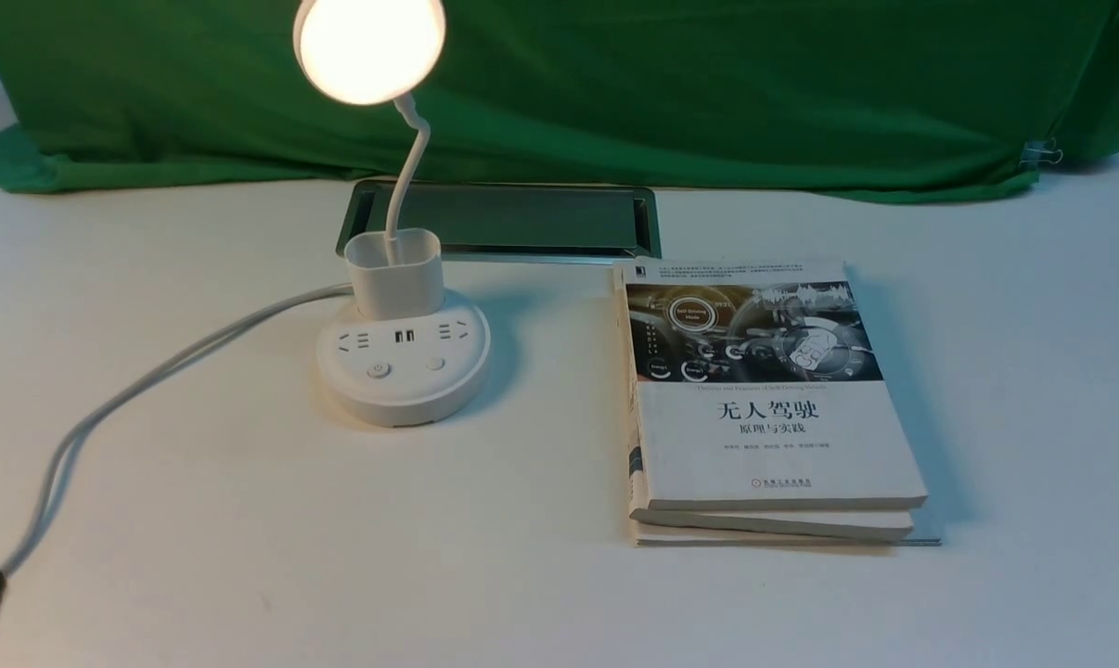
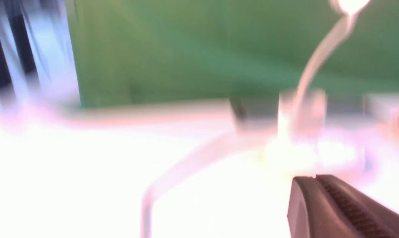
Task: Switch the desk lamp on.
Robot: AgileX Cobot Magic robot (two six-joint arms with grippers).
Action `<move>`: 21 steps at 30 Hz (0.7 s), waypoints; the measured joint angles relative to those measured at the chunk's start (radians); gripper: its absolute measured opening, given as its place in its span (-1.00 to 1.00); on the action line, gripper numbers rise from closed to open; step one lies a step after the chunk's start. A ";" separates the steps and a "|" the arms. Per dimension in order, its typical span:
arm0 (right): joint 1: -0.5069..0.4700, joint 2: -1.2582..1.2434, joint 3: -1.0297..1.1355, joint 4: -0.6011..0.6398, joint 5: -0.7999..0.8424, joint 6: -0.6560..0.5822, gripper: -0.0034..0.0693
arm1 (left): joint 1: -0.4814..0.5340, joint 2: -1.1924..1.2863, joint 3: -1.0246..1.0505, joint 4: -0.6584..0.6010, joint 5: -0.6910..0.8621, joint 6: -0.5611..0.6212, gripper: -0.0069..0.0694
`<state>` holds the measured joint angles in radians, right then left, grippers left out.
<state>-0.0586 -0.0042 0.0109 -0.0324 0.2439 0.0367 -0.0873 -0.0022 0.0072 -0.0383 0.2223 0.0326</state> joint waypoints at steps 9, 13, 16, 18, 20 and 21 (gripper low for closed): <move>0.000 0.000 0.000 0.000 0.000 0.000 -0.24 | 0.000 0.000 0.004 -0.027 0.001 0.001 -0.76; 0.000 0.000 0.000 0.000 0.000 0.000 -0.24 | 0.000 0.000 0.004 -0.028 0.001 0.008 -0.76; 0.000 0.000 0.000 0.000 0.000 0.000 -0.24 | 0.000 0.000 0.004 -0.030 0.001 0.011 -0.76; 0.000 0.000 0.000 0.000 0.000 0.000 -0.24 | 0.000 0.000 0.004 -0.030 0.001 0.013 -0.76; 0.000 0.000 0.000 0.000 0.000 0.000 -0.24 | 0.000 0.000 0.004 -0.030 0.001 0.014 -0.76; 0.000 0.000 0.000 0.000 0.000 0.000 -0.24 | 0.000 0.000 0.004 -0.030 0.001 0.014 -0.76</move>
<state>-0.0586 -0.0042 0.0109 -0.0324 0.2439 0.0367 -0.0873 -0.0022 0.0109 -0.0687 0.2230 0.0470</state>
